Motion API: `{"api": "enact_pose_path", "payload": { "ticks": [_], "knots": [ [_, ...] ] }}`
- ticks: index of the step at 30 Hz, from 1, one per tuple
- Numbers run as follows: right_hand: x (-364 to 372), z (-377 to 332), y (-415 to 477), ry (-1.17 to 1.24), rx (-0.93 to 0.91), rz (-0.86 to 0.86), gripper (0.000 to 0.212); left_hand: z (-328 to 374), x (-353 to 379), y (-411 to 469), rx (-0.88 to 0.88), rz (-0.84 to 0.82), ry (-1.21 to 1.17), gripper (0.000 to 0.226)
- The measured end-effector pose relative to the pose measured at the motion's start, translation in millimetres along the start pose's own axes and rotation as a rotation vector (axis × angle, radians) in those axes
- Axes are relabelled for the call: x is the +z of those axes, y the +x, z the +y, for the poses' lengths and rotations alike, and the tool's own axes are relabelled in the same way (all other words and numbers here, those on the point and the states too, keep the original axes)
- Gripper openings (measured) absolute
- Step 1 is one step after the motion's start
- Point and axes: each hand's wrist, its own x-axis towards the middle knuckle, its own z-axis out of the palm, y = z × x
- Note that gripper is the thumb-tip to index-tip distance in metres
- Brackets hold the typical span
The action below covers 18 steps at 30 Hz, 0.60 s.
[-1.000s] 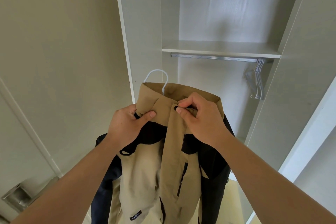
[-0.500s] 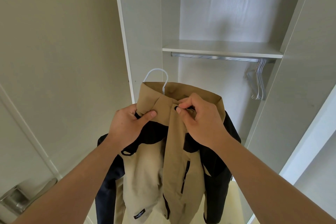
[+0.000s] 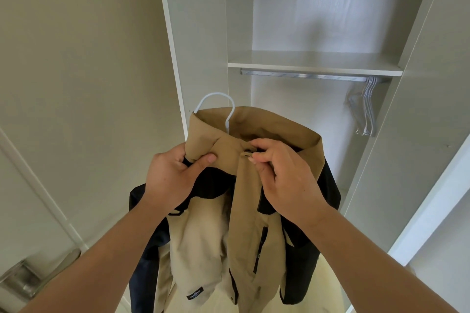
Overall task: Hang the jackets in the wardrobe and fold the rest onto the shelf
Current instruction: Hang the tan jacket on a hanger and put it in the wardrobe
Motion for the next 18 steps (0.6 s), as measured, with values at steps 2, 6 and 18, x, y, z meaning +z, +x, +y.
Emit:
{"api": "enact_pose_path", "payload": {
  "ticks": [2, 6, 18],
  "knots": [
    [0.9, 0.0, -0.1, -0.007, -0.006, -0.001, 0.012, -1.7, 0.4, -0.1, 0.025, 0.010, 0.008, 0.041],
    [2.9, -1.2, -0.9, -0.028, -0.015, 0.005, 0.007, -5.5, -0.3, -2.0, 0.058, 0.025, 0.022, 0.040],
    [3.4, -9.7, 4.3, -0.055, 0.014, 0.026, 0.010, -3.4, 0.3, -1.2, 0.111, 0.045, 0.002, 0.033]
  ]
}}
